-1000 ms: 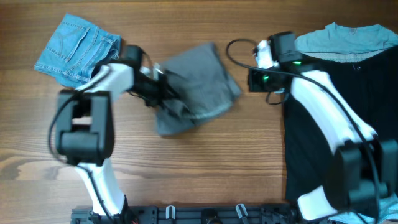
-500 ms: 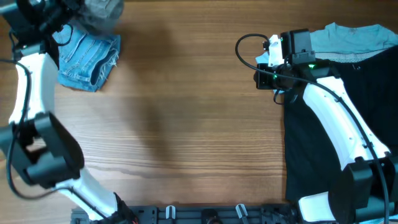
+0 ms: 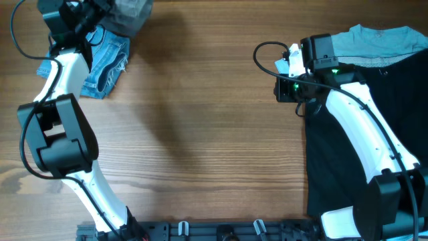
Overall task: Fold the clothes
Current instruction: 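Place the folded grey shorts on the denim shorts and open left gripper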
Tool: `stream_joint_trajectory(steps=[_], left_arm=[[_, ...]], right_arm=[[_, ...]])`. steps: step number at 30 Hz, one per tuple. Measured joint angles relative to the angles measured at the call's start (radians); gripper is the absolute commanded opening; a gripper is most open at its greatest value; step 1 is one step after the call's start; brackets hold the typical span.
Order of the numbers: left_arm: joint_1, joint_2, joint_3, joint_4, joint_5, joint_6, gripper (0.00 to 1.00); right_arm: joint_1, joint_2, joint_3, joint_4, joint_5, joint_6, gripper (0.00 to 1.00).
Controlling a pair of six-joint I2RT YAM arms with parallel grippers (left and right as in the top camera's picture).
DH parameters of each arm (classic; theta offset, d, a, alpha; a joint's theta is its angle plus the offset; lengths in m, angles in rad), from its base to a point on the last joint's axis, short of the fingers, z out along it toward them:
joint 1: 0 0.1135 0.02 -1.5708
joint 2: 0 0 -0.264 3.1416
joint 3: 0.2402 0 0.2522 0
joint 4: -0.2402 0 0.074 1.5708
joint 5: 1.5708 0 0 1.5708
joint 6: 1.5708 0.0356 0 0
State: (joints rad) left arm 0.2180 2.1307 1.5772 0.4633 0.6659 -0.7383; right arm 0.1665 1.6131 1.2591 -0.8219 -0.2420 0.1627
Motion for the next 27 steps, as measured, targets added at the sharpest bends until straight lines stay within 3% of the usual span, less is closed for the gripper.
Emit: stream_joint_trajectory(steps=[14,18,20,22,24,27], left_arm=[[0.083,0.054,0.002,-0.179,0.018,0.08,0.04],[0.166,0.05,0.02,-0.479,0.137,0.111,0.04],[0.226,0.049,0.02,-0.715,0.146,0.175,0.24],[0.26,0.044,0.023,-0.889,0.106,0.22,0.39],[0.28,0.044,0.02,-0.961,0.071,0.249,0.55],[0.305,0.022,0.019,-1.015,0.049,0.272,0.64]], right_arm=[[0.0,0.0,0.0,-0.054,-0.019,0.0,0.17],[0.0,0.0,0.0,-0.052,-0.02,-0.004,0.2],[0.0,0.0,0.0,-0.053,-0.019,-0.011,0.26],[0.0,0.0,0.0,-0.056,-0.019,-0.015,0.36],[0.0,0.0,0.0,-0.054,-0.019,-0.026,0.45],[0.0,0.0,0.0,-0.055,-0.019,-0.03,0.48]])
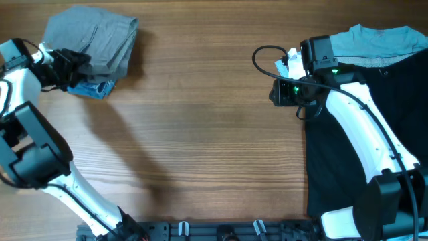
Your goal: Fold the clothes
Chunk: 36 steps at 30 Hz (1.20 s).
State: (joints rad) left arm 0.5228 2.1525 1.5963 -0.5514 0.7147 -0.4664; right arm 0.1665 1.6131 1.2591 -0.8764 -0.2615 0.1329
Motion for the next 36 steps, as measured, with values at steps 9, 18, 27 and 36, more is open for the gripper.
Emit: stream_joint_trajectory(steps=[9,18,27,36], left_arm=[[0.013,-0.393,0.001,-0.091,-0.081,0.262,0.04],[-0.212,-0.009,0.004,-0.056,-0.594,0.318,0.14],[-0.185,-0.352,0.183,-0.319,-0.503,0.414,0.12],[-0.241,-0.956,0.238,-0.792,-0.424,0.602,1.0]], right_arm=[[0.0,0.0,0.0,0.0,0.0,0.0,0.5],[0.0,0.0,0.0,-0.045,0.0,0.0,0.5],[0.0,-0.165,0.002,-0.052,0.0,-0.004,0.56],[0.0,-0.774,0.032,-0.055,0.0,-0.011,1.0]])
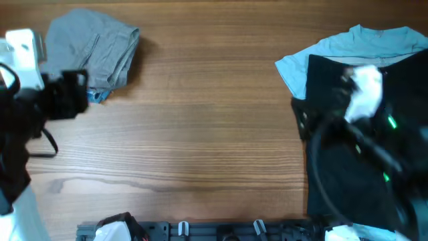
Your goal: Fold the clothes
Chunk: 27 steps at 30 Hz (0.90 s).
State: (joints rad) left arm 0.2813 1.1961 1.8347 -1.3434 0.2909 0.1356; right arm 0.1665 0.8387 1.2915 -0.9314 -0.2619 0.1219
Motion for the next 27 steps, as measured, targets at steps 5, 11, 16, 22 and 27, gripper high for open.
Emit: stream_joint_trajectory(steps=[5,11,16,22,27], left_arm=[[0.0,-0.017,-0.008,-0.073,0.013,0.002,1.0],[0.0,-0.016,-0.009,-0.071,0.022,0.002,1.0],[0.0,-0.016,-0.009,-0.07,0.022,0.002,1.0],[0.0,-0.016,-0.01,-0.071,0.023,0.002,1.0],[0.0,-0.016,-0.011,-0.071,0.024,0.002,1.0]], right_arm=[[0.0,-0.104,0.001,-0.008,0.0,0.0,1.0],[0.0,-0.099,0.001,-0.049,0.0,0.01,1.0],[0.0,-0.098,0.001,-0.124,0.006,0.011,1.0],[0.0,-0.185,-0.199,0.318,0.04,-0.126,1.0],[0.0,-0.46,-0.635,0.587,0.027,-0.176,1.0]])
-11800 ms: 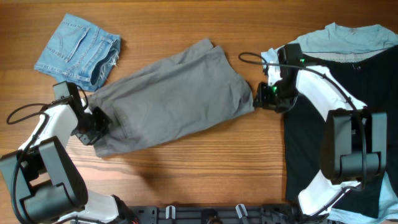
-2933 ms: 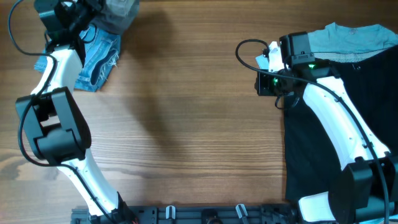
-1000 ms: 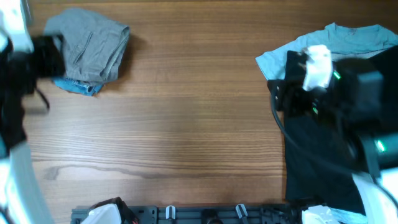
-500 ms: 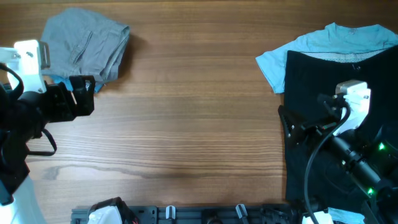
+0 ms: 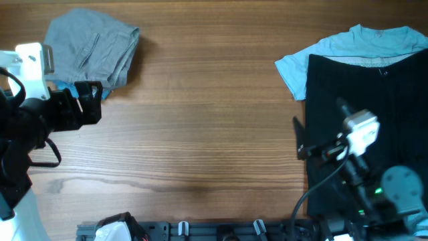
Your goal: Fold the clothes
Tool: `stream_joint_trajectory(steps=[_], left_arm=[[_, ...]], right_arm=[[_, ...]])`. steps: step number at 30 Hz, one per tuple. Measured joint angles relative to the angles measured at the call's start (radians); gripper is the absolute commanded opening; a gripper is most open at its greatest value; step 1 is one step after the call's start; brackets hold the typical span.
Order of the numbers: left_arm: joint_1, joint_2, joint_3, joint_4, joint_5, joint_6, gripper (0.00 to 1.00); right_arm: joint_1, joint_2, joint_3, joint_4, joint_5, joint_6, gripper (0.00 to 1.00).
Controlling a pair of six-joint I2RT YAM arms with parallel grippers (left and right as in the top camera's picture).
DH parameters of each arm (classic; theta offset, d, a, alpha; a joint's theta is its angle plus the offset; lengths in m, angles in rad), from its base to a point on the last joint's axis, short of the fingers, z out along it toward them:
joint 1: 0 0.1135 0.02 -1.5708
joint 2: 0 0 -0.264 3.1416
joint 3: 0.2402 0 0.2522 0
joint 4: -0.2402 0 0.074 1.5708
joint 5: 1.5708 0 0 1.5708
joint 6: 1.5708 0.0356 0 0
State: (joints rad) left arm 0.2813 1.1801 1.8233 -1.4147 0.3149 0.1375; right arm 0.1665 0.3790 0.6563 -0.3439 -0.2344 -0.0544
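A folded grey garment [image 5: 93, 45] lies at the back left, with a sliver of blue denim [image 5: 100, 94] showing under its front edge. At the back right a black garment [image 5: 381, 100] lies spread over a light blue T-shirt [image 5: 348, 48]. My left gripper [image 5: 92, 107] hovers just in front of the grey pile, fingers pointing right; whether they are open is unclear. My right gripper [image 5: 302, 146] sits at the black garment's left edge, dark against dark, so its state is unclear too.
Bare wooden tabletop [image 5: 207, 114] spans the middle between the two piles. A black rail with clips [image 5: 221, 231] runs along the front edge. The right arm's white wrist block [image 5: 361, 128] stands above the black garment.
The left arm has shifted slightly right and toward the front. The right arm, blurred over the upper part of the black garment before, now sits lower, near the front right corner.
First the left gripper was at the back left with the grey garment above the denim, the right at the T-shirt's sleeve. Then the grey garment lay folded on the denim, the left gripper beside it. After that both arms stood away from the piles, as they do now.
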Motion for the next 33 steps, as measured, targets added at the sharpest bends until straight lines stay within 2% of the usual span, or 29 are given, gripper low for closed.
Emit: stream_joint_trajectory(steps=[2,6,9,11,17,33], left_arm=[[0.0,0.0,0.0,0.001,0.002,0.0,1.0],[0.0,0.001,0.0,0.001,0.002,0.0,1.0],[0.0,0.001,-0.001,0.001,0.002,0.0,1.0],[0.0,0.001,-0.001,0.001,0.002,0.0,1.0],[0.0,0.001,-0.001,0.001,0.002,0.0,1.0],[-0.022,-0.008,-0.004,0.016,-0.01,0.005,1.0]], right_arm=[[0.0,-0.121,-0.176,0.07,-0.021,0.0,1.0],[0.0,-0.326,-0.411,0.214,-0.035,0.004,1.0],[0.0,-0.361,-0.56,0.405,-0.039,0.043,1.0],[0.0,-0.362,-0.649,0.434,-0.039,0.089,1.0],[0.0,-0.364,-0.65,0.363,-0.031,0.114,1.0],[0.0,-0.364,-0.65,0.363,-0.031,0.114,1.0]])
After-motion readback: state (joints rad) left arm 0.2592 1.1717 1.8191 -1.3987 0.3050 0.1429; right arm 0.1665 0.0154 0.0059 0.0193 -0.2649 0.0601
